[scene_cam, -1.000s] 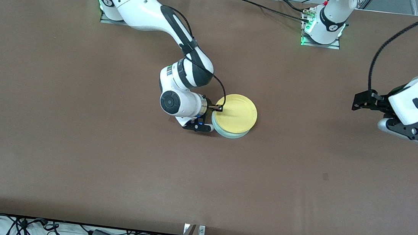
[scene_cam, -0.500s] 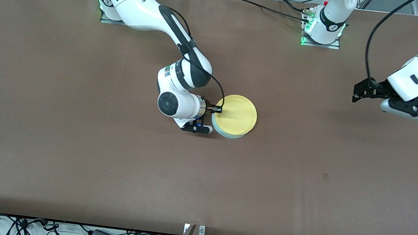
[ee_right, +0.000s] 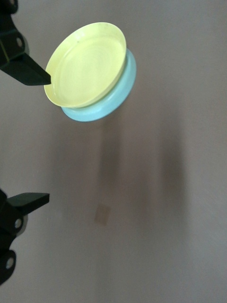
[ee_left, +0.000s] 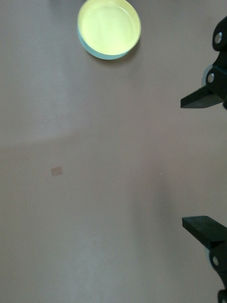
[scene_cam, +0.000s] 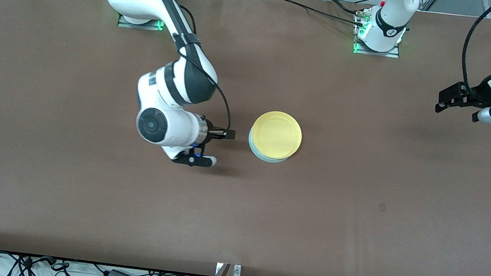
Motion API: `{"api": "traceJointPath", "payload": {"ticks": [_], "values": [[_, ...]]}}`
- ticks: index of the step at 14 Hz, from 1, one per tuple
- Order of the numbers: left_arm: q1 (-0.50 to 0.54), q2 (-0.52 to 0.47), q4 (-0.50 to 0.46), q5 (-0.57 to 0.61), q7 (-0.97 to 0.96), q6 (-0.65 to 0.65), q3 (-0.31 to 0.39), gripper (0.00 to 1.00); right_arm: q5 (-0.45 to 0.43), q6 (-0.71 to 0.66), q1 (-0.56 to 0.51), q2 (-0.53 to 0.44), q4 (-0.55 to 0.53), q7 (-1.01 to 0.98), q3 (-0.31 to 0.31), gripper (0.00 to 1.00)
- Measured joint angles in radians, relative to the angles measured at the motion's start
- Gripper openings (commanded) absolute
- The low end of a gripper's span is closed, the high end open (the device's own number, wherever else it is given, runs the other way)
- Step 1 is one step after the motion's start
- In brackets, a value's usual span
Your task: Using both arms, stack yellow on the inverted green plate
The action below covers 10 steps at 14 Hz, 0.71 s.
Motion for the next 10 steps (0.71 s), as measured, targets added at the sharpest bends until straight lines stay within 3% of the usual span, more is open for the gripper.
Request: {"api": "traceJointPath", "payload": {"ticks": [4,10], "values": [[-0.003,0.011,0.028,0.022,-0.103,-0.004,-0.002,1.00,-0.151,-0.094,-0.017,-0.090,0.006,-0.019,-0.057,1.00],[-0.004,0.025,0.043,0.025,-0.126,0.063,-0.004,1.00,-0.196,-0.121,-0.067,-0.143,0.005,-0.078,-0.169,1.00]]}}
